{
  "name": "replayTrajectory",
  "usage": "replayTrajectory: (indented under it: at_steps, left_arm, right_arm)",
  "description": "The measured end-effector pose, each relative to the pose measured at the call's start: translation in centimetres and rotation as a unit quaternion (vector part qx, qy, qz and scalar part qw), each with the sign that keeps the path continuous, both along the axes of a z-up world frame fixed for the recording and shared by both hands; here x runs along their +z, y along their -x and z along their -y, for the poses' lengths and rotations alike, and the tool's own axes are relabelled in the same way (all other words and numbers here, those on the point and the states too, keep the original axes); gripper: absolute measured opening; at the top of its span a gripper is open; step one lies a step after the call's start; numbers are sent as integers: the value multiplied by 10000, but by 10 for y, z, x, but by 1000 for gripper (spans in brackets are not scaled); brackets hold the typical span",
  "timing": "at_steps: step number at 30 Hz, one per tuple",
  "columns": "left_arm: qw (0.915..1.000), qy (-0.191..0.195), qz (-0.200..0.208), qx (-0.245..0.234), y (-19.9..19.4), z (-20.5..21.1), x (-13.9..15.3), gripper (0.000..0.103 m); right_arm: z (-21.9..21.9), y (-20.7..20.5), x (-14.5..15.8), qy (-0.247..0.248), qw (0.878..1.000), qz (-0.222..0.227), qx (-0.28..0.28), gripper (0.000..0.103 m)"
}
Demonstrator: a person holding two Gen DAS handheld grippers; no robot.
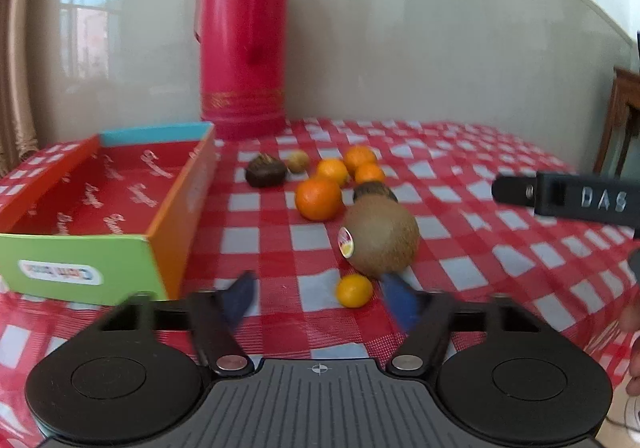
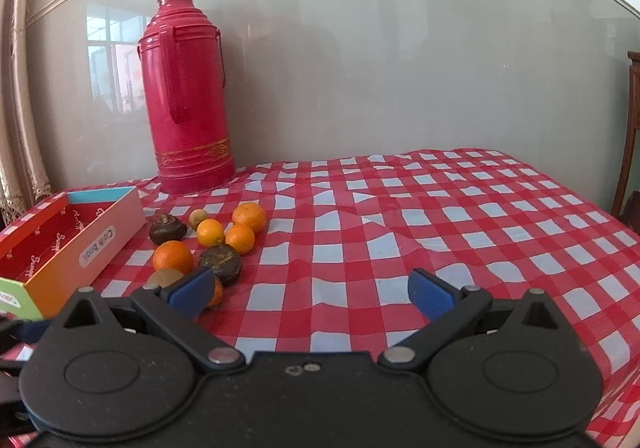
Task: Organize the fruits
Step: 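Reach the left gripper to the small tangerine beside the kiwi and grasp it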
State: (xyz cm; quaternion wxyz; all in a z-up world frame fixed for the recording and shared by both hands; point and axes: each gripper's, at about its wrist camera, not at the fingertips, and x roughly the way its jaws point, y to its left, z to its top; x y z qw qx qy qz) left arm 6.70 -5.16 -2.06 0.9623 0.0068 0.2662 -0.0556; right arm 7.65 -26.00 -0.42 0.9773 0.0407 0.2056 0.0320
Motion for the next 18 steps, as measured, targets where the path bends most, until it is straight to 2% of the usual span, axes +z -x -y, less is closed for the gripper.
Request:
replayTrajectory:
  at_steps: [5,6,7,9,10,14,18]
  left_arm:
    - [9999,-68,-60,-90,-11,11,-4,61]
    - [9998,-76,-93,-125,-13,12,-4,56]
    - [9997,-106,-152,-132,-15,14,-6,38]
    - [9996,-185,-169,-111,-16,17,-7,31]
    - [9996,-149,-190,-115,-15,17,-6,22]
    - [10000,-39,-73,-25,-9,11,-1,22]
    - [9988,-63,446,173,2,-5,17,22]
  right_arm:
    - [11,-5,-4,-190,9996,-154,-114,97]
    - [14,-5,-4,-208,9996,-133,-141,97]
    - [16,-5,-5,-218,9995,-131,-167,97]
    - [19,-6,-6,-228,9994,-161,-195,97]
    - [21,-5,-6,-221,9994,-167,-209,97]
    - [21,-3,-7,-235,9994,-173,-199,97]
    - [9,-1,-6,-127,9998,-142,-43,97]
